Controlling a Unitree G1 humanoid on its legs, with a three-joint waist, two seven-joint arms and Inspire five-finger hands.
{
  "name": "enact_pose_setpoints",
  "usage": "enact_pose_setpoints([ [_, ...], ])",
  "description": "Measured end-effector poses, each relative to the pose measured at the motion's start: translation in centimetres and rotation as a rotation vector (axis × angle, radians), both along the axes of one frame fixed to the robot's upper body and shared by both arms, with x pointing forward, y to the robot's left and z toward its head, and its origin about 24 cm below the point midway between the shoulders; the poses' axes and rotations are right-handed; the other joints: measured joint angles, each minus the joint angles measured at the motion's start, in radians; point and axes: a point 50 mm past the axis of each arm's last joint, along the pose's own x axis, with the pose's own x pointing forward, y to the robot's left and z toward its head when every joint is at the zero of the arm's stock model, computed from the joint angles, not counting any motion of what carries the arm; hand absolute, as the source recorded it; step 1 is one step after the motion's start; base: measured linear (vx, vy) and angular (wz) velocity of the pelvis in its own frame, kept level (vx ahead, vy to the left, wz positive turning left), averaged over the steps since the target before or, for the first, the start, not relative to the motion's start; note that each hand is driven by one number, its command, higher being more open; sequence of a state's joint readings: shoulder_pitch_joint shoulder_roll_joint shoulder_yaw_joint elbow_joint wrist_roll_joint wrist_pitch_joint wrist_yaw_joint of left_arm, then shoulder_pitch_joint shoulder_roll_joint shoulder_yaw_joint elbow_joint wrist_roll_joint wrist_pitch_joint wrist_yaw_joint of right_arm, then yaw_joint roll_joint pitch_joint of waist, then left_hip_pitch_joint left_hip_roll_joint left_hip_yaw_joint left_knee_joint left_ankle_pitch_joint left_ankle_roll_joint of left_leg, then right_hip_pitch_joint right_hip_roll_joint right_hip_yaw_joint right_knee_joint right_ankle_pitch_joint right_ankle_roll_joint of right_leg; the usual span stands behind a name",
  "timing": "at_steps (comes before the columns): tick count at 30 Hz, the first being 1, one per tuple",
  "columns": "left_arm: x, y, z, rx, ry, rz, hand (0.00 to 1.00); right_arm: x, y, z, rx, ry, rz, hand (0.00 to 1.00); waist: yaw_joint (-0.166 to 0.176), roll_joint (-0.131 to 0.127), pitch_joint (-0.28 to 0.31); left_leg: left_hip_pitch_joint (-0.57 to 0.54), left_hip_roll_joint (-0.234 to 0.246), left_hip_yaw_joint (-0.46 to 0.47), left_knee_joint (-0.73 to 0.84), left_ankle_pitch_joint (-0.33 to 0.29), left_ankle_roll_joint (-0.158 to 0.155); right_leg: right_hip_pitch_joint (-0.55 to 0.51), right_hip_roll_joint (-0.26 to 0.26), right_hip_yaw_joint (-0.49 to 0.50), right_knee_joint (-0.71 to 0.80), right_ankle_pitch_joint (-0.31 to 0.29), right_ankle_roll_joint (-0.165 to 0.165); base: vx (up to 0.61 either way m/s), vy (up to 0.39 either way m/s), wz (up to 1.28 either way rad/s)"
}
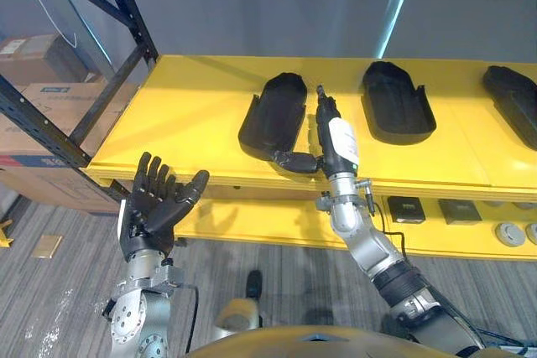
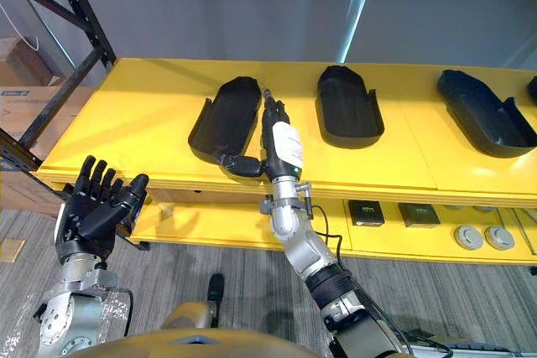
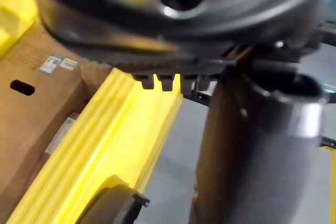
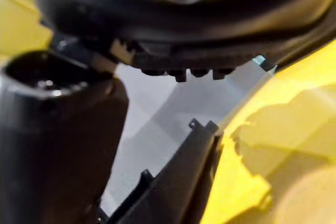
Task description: Walk over and take three plastic housings, then place them on the shelf
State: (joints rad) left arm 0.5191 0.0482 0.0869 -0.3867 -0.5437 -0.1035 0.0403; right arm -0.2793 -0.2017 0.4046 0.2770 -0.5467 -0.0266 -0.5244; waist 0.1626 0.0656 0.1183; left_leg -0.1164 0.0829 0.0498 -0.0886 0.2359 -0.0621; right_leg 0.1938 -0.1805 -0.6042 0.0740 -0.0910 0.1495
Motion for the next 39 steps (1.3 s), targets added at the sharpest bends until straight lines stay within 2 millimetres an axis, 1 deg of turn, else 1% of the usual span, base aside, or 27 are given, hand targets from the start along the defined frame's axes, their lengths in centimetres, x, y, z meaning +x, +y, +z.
enact_pose_setpoints([
  [5, 0.2, -0.4, 0.1, -0.008, -0.011, -0.019, 1.00, 0.7, 0.2, 0.5, -0.024, 0.008, 0.061, 1.00, -0.001, -0.011, 0.018, -0.005, -0.001, -0.009, 0.000, 0.001, -0.001, -0.001, -0.001, -0.011, 0.010, -0.003, 0.000, -0.01, -0.010, 0.04],
  [9, 0.3, -0.5, 0.1, -0.007, -0.015, -0.024, 1.00, 0.7, 0.5, 0.8, -0.051, 0.008, 0.141, 1.00, 0.002, -0.012, 0.025, -0.012, -0.003, -0.021, 0.000, 0.004, -0.002, 0.000, 0.001, -0.023, 0.011, -0.004, -0.001, -0.03, -0.009, 0.09],
  [12, 0.2, -0.4, 0.1, -0.005, -0.015, -0.023, 1.00, 0.6, 0.8, 0.6, -0.057, 0.024, 0.165, 1.00, 0.003, -0.015, 0.039, -0.013, -0.001, -0.024, 0.000, 0.006, -0.002, 0.000, 0.003, -0.024, 0.012, -0.004, -0.001, -0.04, -0.005, 0.03],
  [16, 0.3, -0.4, 0.1, -0.005, -0.015, -0.023, 1.00, 0.7, 0.8, 0.5, -0.062, 0.033, 0.157, 1.00, 0.003, -0.019, 0.043, -0.014, -0.002, -0.025, 0.000, 0.006, -0.002, 0.000, 0.003, -0.025, 0.012, -0.007, -0.005, -0.04, -0.001, 0.01],
  [23, 0.3, -0.8, 0.1, -0.013, -0.012, -0.037, 1.00, 1.1, -0.2, -0.3, -0.093, 0.077, 0.082, 1.00, 0.006, -0.018, 0.045, -0.016, -0.001, -0.028, 0.000, 0.008, -0.001, 0.000, 0.004, -0.027, 0.013, -0.008, -0.006, -0.03, -0.004, 0.01],
  [27, 0.3, -0.9, 0.0, -0.015, -0.010, -0.033, 1.00, 1.7, -0.5, 0.1, -0.101, 0.065, 0.034, 1.00, 0.006, -0.016, 0.046, -0.016, -0.002, -0.030, 0.000, 0.009, -0.002, 0.000, 0.004, -0.030, 0.015, -0.009, -0.005, -0.04, -0.009, 0.02],
  [31, 0.4, -0.9, 0.1, -0.015, -0.012, -0.034, 1.00, 2.8, -1.6, 0.8, -0.105, 0.051, -0.055, 1.00, 0.010, -0.006, 0.062, -0.016, -0.001, -0.035, 0.000, 0.010, 0.000, -0.001, 0.003, -0.034, 0.025, -0.012, -0.004, -0.04, -0.005, 0.03],
  [35, 0.5, -1.0, 0.5, -0.015, -0.028, -0.031, 1.00, 3.1, -2.8, 0.9, -0.089, 0.051, -0.135, 1.00, 0.020, -0.010, 0.070, -0.016, -0.003, -0.043, 0.000, 0.012, -0.003, -0.001, -0.001, -0.041, 0.040, -0.021, 0.000, -0.03, -0.014, 0.05],
  [39, 0.6, -1.2, 0.5, -0.021, -0.029, -0.041, 1.00, 3.4, -3.1, 1.0, -0.083, 0.052, -0.159, 1.00, 0.022, -0.008, 0.071, -0.016, -0.004, -0.047, 0.000, 0.013, -0.003, -0.002, -0.003, -0.048, 0.050, -0.028, -0.001, -0.02, -0.016, 0.03],
])
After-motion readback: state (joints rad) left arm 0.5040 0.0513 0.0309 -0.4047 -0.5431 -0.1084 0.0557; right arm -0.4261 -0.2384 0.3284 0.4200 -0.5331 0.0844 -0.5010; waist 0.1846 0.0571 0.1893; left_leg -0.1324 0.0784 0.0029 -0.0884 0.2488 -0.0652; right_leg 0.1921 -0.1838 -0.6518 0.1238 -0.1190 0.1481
